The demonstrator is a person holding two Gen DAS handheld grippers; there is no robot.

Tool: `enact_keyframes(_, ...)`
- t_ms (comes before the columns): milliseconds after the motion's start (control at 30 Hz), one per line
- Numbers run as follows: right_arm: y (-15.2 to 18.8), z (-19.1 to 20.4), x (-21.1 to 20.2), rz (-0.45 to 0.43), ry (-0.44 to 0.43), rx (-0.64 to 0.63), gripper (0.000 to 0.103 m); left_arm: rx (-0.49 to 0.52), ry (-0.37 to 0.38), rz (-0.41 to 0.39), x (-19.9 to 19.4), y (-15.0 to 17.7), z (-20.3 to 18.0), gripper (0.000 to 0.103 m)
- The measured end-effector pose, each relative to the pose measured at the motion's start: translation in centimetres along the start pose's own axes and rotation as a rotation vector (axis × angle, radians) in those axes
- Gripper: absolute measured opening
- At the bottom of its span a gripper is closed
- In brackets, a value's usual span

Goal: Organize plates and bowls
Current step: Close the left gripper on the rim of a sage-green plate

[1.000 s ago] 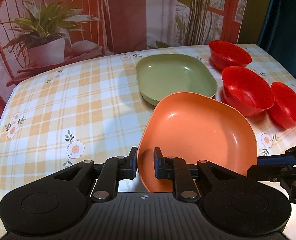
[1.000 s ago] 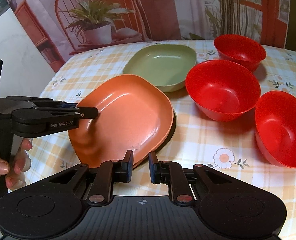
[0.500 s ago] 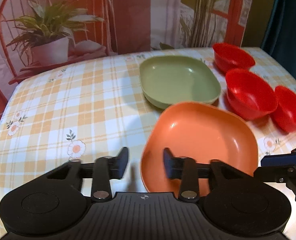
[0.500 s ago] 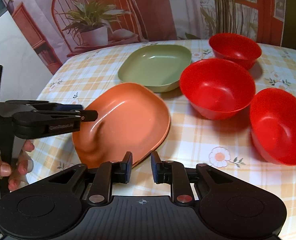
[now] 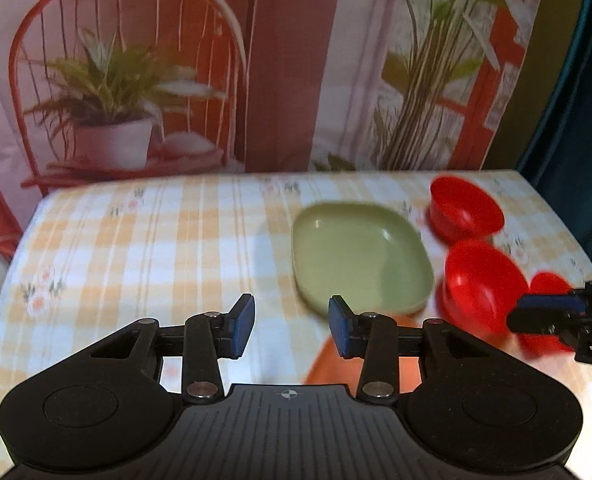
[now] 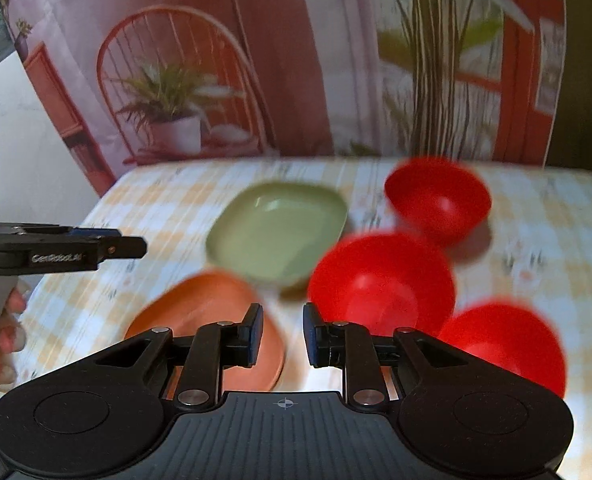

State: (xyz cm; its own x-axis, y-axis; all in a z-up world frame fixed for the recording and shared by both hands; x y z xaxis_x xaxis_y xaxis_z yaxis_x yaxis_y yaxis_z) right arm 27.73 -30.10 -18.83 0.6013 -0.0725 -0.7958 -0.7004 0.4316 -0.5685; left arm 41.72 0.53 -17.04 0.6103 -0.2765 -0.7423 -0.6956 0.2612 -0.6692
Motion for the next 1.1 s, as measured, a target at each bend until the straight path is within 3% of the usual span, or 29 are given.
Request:
enact_keyframes(167,-4.1,-1.1,2.6,-0.012,0.029,-0.017,0.021,-0.014,0.005,-0.013,2.1,-3.3,0.0,0.043)
enact_keyframes(333,-6.2,-1.7,6.5,0.024,0.052,-0.019,0.021,-0.052,0.026,0.041,5.8,-3.7,0.6,0.041)
enact_keyframes(767,-5.4,-4.1,13.6,0.175,0.098,0.081,0.021,-0.077,0.063,0.139,11.1,-1.2,1.4,0.039)
enact_keyframes(967,-5.1,-4.2,14.5,0.193,0.085,0.105,0.017,-0.088,0.099,0.158,12.0,-0.4,1.1,0.018)
enact_keyframes(1100,-5.1,-4.2,14.6,0.195,0.091,0.106,0.013,-0.085,0.127,0.153,12.2,-0.2,0.6,0.013)
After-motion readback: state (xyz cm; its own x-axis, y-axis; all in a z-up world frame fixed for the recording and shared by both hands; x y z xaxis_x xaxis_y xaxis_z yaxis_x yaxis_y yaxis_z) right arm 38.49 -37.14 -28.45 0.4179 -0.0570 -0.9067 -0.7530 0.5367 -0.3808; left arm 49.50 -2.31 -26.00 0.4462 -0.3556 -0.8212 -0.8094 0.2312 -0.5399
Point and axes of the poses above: each gripper's, at about its wrist camera, not at the fingertips, and x roughly the way its jaws point, z to its left, y to its underside, the point moved 7 cm from there along x, roughly the way its jaws point, and after that the axes turned 4 degrees about x, right-handed, at the moved point
